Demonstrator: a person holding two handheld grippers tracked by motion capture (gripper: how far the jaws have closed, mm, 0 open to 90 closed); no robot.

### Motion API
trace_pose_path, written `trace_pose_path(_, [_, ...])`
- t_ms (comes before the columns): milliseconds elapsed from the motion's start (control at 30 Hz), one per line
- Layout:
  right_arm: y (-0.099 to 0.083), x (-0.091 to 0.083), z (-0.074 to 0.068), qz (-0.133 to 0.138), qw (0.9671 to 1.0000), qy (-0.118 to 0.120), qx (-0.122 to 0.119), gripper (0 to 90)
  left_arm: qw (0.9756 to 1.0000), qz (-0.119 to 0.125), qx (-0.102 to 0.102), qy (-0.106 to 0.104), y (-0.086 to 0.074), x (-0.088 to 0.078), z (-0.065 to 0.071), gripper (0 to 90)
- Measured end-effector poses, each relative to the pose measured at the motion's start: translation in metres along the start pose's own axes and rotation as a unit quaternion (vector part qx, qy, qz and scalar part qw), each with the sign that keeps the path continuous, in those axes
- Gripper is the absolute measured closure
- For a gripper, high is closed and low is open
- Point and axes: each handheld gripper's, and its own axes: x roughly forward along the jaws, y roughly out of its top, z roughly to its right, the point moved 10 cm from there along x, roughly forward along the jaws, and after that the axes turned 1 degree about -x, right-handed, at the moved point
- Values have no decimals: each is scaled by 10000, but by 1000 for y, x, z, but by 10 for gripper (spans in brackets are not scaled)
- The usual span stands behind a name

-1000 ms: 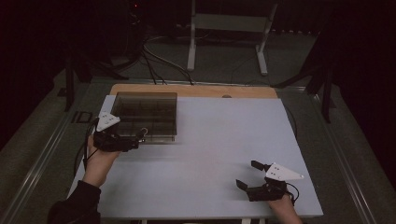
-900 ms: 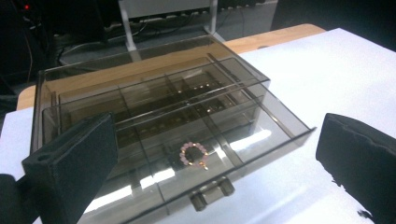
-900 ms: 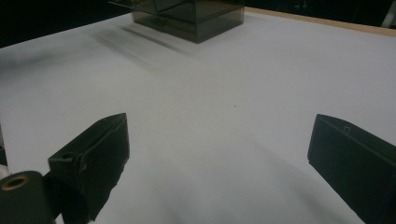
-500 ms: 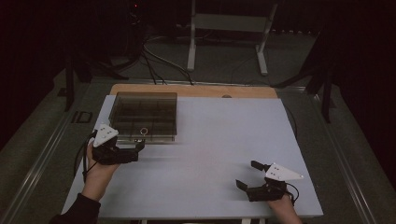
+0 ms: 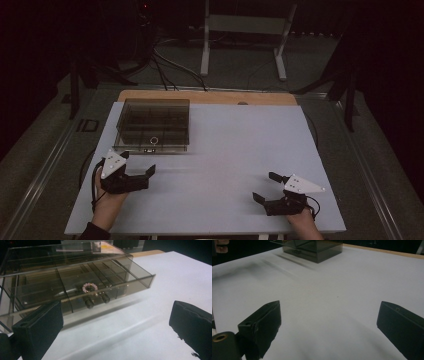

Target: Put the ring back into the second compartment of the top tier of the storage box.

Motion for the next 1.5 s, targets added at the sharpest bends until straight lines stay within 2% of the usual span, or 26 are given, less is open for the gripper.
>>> trace_pose_path(133, [0, 0, 0, 6, 10000, -1, -1, 55, 10000, -32, -31, 25, -9, -1, 0, 0])
trace_pose_path(200, [0, -1, 0, 2, 10000, -1, 0, 55, 10000, -33, -31, -67, -17, 0, 2, 0])
trace_pose_path(367, [0, 0, -1, 5, 10000, 12, -22, 55, 9999, -144, -10, -81, -30, 5, 0, 0])
trace_pose_path(533, [1, -1, 0, 15, 10000, 11, -11, 55, 9998, -147, -24, -130, -34, 9, 0, 0])
trace_pose_path(567, [1, -1, 0, 14, 10000, 11, -12, 55, 9998, -119, 39, -156, -36, 10, 1, 0])
trace_pose_path(633, [1, -1, 0, 20, 10000, 10, -17, 55, 9997, -165, 150, -77, -39, 11, 1, 0])
trace_pose_path(700, [1, -1, 0, 2, 10000, 23, -19, 55, 9996, -199, 155, -86, -42, 13, 1, 0])
trace_pose_path(767, [1, -1, -1, 0, 10000, 28, -34, 55, 9996, -251, 126, -94, -44, 14, 1, 0])
trace_pose_path(800, [1, -2, -1, 5, 10000, 32, -41, 55, 9996, -276, 43, -91, -45, 14, 0, 0])
trace_pose_path(1033, [1, -1, -1, 4, 10000, 35, -29, 55, 9995, -266, -94, -156, -44, 14, 0, 0])
trace_pose_path(1500, [1, -1, -2, -3, 10000, 46, -41, 55, 9994, -288, -66, -178, -45, 13, 1, 0])
